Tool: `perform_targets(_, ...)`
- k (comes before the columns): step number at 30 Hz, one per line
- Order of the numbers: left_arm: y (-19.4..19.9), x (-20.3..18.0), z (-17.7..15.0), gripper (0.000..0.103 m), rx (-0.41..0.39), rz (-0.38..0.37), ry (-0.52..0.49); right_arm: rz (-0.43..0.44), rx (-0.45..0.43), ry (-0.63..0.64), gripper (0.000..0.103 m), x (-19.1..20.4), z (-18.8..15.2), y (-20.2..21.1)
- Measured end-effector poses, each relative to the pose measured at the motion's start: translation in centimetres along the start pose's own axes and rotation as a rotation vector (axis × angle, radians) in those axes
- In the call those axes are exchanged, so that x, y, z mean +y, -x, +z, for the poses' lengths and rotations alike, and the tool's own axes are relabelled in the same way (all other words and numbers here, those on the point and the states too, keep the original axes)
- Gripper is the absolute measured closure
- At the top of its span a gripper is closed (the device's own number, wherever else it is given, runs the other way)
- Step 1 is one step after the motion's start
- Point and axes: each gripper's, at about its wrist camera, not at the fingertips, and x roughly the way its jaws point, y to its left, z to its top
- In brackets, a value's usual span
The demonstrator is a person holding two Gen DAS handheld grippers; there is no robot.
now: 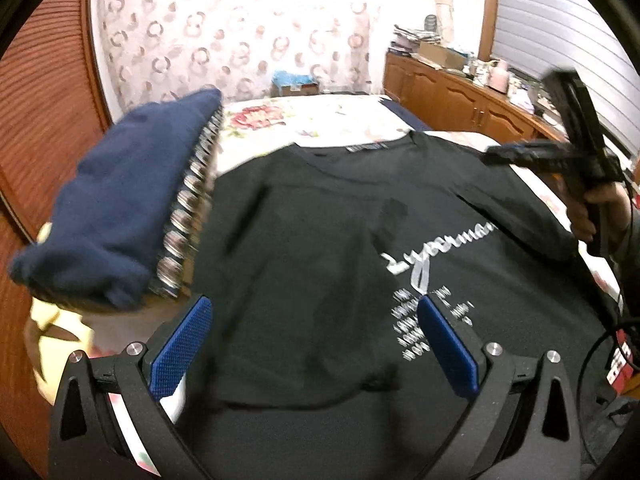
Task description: Fold small clothes
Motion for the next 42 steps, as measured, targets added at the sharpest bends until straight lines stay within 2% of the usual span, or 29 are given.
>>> perform_targets(3, 0.2, 1.1, 1.6, 0.0, -0.026, 0.04, -0.018, -0.099, 0.016, 0.025, 0.056, -0.9, -1.1, 0.3)
perform_targets(5, 0.0, 1.8, 2.8, 0.0, -0.033, 0.07, -0.041, -0.168, 0.035, 0.038, 0.056, -1.6, -1.9, 0.4)
perform_targets(8, -0.5, 2.3, 4.6, 0.001, -0.037, 0.066, -0.066, -0.216, 0.073, 0.022, 0.056, -2.7, -3.1, 0.0)
perform_targets(9, -1.0, 2.6, 5.1, 0.003, -0.03, 0.061, -0.07, -0.238, 0.083, 0.014, 0.056, -3.0, -3.4, -0.3)
perform_targets(11, -2.0, 2.8, 6.5, 0.019, -0.005, 0.051, -0.094, -0.262, 0.103, 0.006, 0.056, -3.5, -3.8, -0.9)
perform_targets(14, -3.6, 2.9, 8.1, 0.038, 0.038, 0.037, -0.124, -0.254, 0.108, -0.026, 0.056, -4.5, -4.3, -1.9)
perform_targets(17, -5.5, 2.7, 9.6, 0.046, 0.078, 0.033, -0.152, -0.25, 0.091, -0.031, 0.056, -4.5, -4.3, -2.2)
perform_targets(25, -10.8, 2.5, 11.2, 0.053, 0.203, 0.073, -0.18, -0.237, 0.075, -0.042, 0.055, -5.2, -4.9, -0.4)
perform_targets(28, -12.0, 2.6, 11.3, 0.068, 0.231, 0.086, -0.194, -0.249, 0.076, -0.033, 0.055, -5.0, -4.9, -0.3)
perform_targets(29, -12.4, 2.3, 11.3, 0.077, 0.237, 0.108, -0.225, -0.248, 0.076, -0.033, 0.055, -5.0, -4.9, -0.3)
perform_targets(34, -12.7, 2.0, 11.4, 0.077, 0.254, 0.121, -0.251, -0.247, 0.076, -0.034, 0.055, -5.1, -4.9, -0.2)
perform_targets(38, -13.5, 2.1, 11.0, 0.077, 0.3, 0.16, -0.287, -0.246, 0.075, -0.034, 0.055, -5.3, -4.9, -0.1)
perform_targets(40, -13.6, 2.1, 10.8, 0.077, 0.293, 0.161, -0.298, -0.246, 0.075, -0.034, 0.055, -5.3, -4.9, -0.1)
perform_targets(41, -13.8, 2.0, 10.8, 0.083, 0.293, 0.156, -0.309, -0.246, 0.075, -0.034, 0.055, -5.3, -4.9, -0.1)
perform_targets(42, -13.8, 1.9, 10.7, 0.099, 0.294, 0.159, -0.315, -0.247, 0.075, -0.034, 0.055, -5.3, -5.0, -0.1)
